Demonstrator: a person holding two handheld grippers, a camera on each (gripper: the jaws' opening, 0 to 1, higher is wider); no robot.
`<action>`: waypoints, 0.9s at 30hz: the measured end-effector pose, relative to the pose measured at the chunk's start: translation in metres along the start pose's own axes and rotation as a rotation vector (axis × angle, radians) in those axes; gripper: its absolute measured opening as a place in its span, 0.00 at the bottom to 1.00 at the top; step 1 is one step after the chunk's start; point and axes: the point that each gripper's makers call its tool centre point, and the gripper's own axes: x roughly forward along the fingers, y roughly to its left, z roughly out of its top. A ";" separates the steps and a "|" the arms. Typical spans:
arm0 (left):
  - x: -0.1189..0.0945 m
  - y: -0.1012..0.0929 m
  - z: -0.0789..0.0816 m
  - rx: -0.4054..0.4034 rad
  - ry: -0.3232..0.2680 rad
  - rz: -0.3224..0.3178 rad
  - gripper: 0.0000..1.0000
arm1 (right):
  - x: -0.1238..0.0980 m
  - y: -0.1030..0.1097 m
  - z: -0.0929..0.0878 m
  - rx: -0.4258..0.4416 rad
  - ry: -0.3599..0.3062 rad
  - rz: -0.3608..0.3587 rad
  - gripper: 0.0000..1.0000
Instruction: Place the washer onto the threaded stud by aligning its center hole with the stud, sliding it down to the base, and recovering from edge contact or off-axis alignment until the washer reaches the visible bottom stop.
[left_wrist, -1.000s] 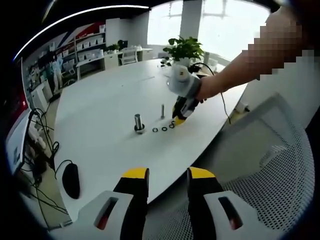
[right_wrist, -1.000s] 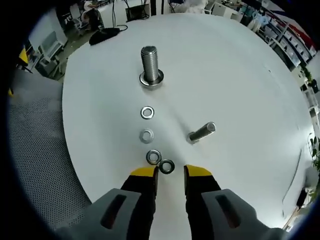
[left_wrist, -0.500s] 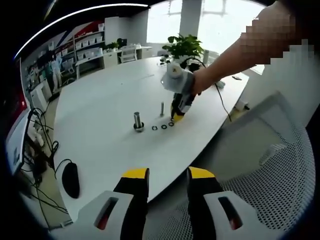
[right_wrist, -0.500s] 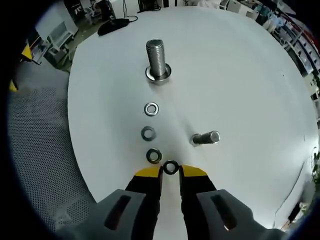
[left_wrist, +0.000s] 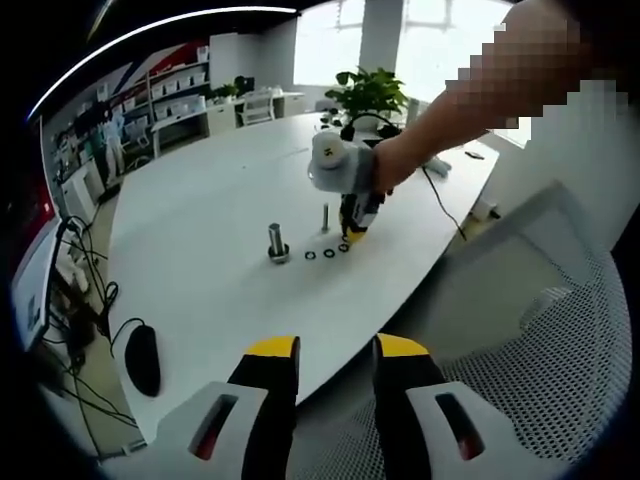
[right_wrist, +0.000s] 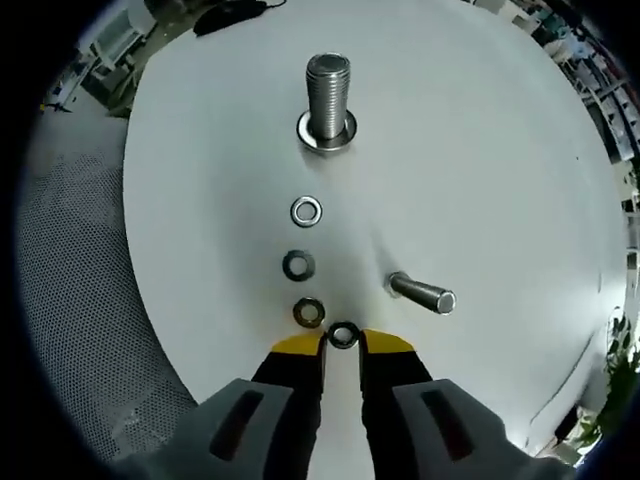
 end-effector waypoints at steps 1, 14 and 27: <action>0.000 0.000 0.000 0.001 0.001 0.000 0.27 | -0.001 0.003 0.000 0.009 0.006 -0.004 0.15; -0.001 0.002 0.001 -0.003 -0.005 0.004 0.27 | 0.006 -0.006 -0.002 0.146 -0.083 -0.056 0.14; -0.001 0.001 0.001 0.002 -0.010 -0.003 0.26 | -0.003 0.003 -0.003 0.233 -0.155 -0.103 0.14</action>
